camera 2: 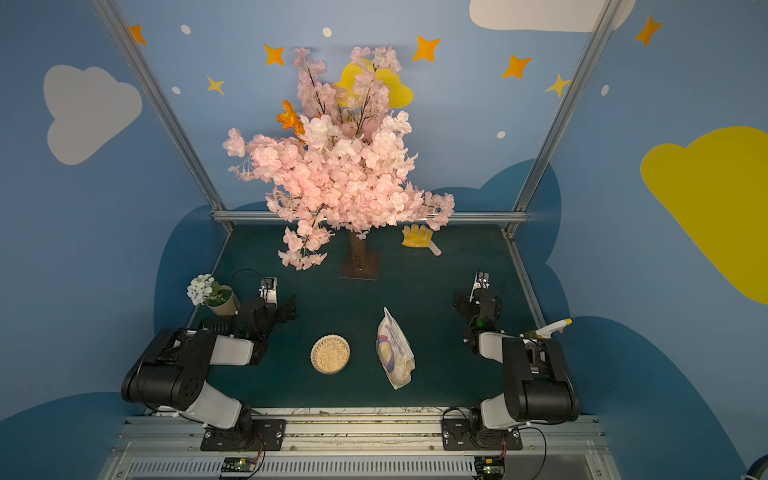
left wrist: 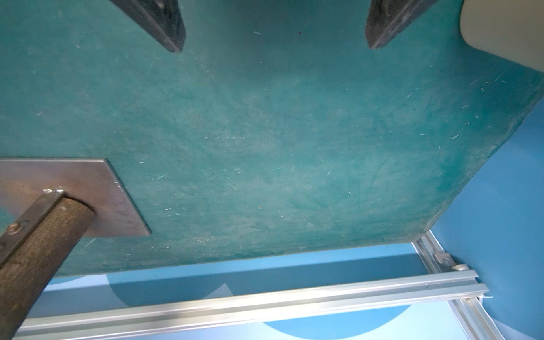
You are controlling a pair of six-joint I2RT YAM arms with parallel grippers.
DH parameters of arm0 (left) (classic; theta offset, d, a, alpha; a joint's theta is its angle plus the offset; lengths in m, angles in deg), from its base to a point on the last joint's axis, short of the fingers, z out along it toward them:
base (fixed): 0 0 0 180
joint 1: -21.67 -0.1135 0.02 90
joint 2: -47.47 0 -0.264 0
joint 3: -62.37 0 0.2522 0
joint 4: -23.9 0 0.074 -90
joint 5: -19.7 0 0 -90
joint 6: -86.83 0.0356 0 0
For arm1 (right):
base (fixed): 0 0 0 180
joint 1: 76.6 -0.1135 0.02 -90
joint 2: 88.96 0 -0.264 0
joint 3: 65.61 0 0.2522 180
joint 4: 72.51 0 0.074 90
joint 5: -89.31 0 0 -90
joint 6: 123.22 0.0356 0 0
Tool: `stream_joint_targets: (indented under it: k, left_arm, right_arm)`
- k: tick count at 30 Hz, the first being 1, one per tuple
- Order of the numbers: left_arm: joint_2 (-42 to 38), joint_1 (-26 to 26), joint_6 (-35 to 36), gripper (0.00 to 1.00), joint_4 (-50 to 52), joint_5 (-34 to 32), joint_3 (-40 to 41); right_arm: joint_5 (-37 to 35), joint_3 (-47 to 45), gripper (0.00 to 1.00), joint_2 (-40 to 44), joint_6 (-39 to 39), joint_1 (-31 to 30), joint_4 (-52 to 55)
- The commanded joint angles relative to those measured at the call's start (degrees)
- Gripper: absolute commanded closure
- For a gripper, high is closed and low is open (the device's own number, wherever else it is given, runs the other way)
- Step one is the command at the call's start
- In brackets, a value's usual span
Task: Pour the oats into the breakfast bowl
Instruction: Reset both arms
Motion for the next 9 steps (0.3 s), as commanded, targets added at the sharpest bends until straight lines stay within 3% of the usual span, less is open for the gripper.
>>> stream_joint_targets:
  k: [1,3,9]
  left_arm:
    - [0.5,0.4,2.0,0.0,-1.8,2.3,-1.7]
    - [1.0,0.4,2.5,0.0,-6.0,3.2,0.0]
    - [0.9,0.5,2.6,0.0,-3.2,3.4,-1.4]
  right_arm:
    - [-0.3,0.7,0.02,-0.1,-0.6,-0.5,-2.0]
    - [-0.3,0.8,0.02,-0.2,-0.7,-0.6,-2.0]
    - [-0.4,0.8,0.02,-0.1,-0.7,-0.7,-0.3]
